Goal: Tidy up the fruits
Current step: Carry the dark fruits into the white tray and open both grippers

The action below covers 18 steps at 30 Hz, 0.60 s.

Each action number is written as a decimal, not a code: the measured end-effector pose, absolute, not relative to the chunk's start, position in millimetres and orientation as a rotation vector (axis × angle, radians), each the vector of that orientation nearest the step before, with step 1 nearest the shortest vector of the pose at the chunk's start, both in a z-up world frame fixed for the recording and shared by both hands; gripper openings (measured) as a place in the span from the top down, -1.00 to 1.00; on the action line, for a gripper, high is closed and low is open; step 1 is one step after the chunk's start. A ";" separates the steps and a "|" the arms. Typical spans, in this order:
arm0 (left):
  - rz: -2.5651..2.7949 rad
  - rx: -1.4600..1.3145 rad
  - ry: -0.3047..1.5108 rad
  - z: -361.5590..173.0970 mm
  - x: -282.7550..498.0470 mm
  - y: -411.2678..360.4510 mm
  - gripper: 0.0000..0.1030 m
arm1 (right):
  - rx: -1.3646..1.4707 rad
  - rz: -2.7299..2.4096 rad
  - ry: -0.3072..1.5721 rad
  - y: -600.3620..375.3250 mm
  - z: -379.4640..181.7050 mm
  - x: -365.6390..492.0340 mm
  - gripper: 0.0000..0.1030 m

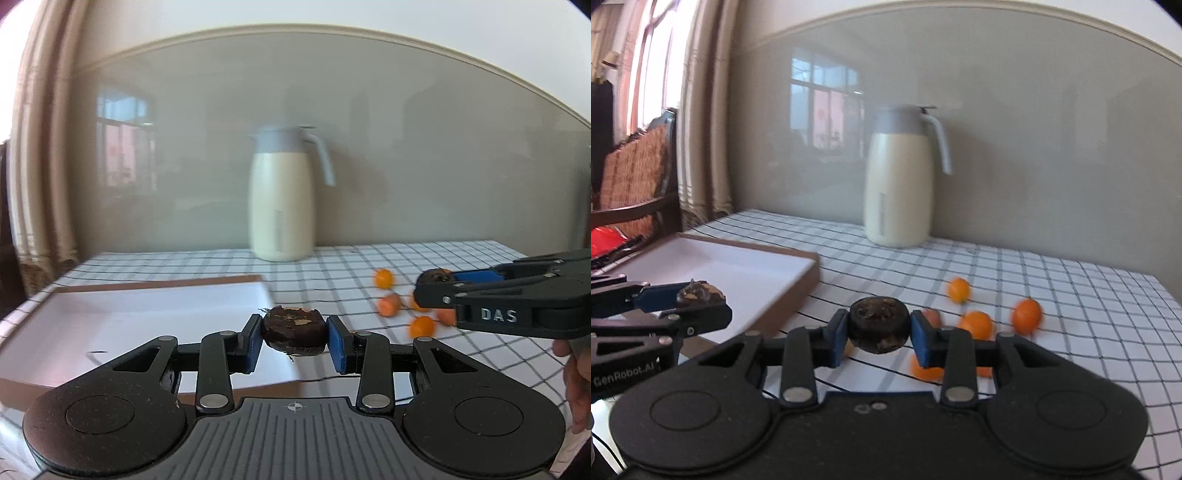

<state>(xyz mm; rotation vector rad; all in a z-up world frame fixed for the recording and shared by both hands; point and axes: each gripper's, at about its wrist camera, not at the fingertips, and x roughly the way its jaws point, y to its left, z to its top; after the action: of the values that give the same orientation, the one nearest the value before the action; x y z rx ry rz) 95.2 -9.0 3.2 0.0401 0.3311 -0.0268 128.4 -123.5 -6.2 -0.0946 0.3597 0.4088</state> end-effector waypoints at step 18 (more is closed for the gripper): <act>0.310 -0.024 0.289 12.3 74.5 135.1 0.27 | -0.130 0.599 0.282 -25.6 6.5 145.7 0.47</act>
<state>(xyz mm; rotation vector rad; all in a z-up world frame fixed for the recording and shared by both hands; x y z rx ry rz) 74.5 135.1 12.3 -0.0244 0.2890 0.3100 145.7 -25.6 6.5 -0.1295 0.2823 0.5986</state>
